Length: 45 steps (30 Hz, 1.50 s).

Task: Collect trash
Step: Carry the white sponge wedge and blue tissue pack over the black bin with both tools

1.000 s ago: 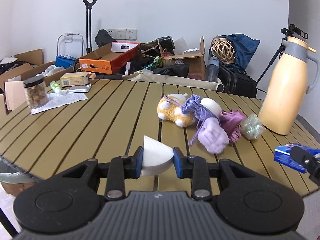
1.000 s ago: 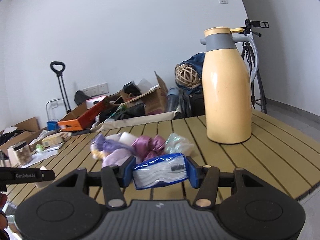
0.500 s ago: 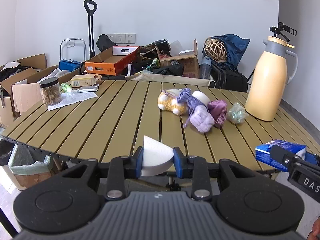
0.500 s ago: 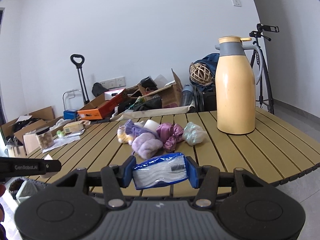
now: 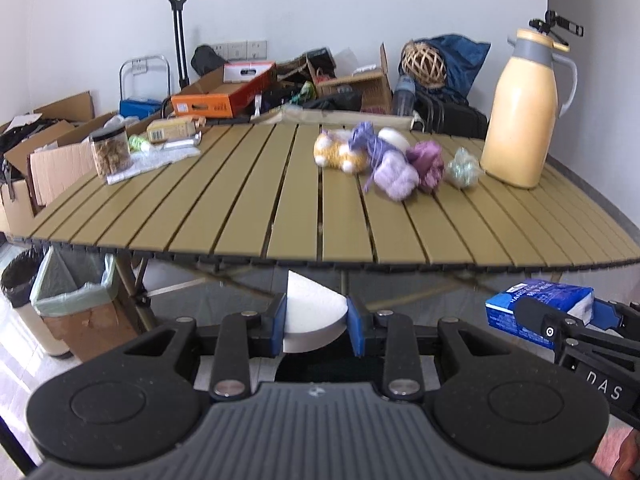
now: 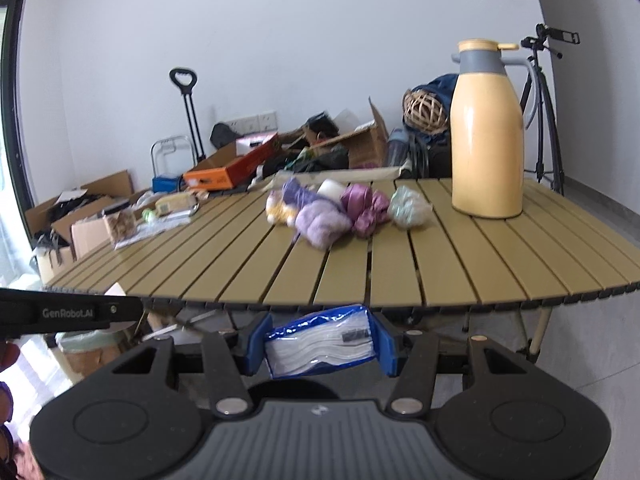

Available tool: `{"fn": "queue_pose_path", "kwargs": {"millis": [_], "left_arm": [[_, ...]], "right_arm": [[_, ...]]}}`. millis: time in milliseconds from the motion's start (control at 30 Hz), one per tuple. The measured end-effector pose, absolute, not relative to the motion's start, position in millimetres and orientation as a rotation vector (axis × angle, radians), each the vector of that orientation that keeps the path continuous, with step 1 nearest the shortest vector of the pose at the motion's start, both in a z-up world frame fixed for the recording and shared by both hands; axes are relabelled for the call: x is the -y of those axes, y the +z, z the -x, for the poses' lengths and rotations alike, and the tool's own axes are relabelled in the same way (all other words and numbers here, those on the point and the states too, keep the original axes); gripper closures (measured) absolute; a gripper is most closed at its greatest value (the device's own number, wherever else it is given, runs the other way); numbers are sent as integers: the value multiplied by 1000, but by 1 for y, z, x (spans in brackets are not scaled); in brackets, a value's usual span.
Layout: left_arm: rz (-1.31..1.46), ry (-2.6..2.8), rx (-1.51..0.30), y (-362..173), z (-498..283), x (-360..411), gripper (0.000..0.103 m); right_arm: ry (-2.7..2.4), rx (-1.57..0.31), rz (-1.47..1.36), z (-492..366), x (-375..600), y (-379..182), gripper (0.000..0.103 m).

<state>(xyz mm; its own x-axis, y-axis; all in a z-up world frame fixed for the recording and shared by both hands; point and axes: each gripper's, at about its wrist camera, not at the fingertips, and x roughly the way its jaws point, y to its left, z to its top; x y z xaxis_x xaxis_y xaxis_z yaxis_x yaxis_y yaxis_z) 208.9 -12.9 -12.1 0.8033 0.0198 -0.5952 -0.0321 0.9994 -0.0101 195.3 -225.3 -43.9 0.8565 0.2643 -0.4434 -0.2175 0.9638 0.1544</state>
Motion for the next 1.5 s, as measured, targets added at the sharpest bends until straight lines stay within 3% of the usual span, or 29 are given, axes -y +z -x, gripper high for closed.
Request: {"fn": "queue_pose_path", "kwargs": {"millis": [967, 1500], "left_arm": [[-6, 67, -1052, -148, -195, 3, 72], [16, 122, -1201, -192, -218, -2, 72]], "right_arm": [[306, -843, -45, -182, 200, -149, 51], [294, -953, -34, -195, 195, -182, 51]]}}
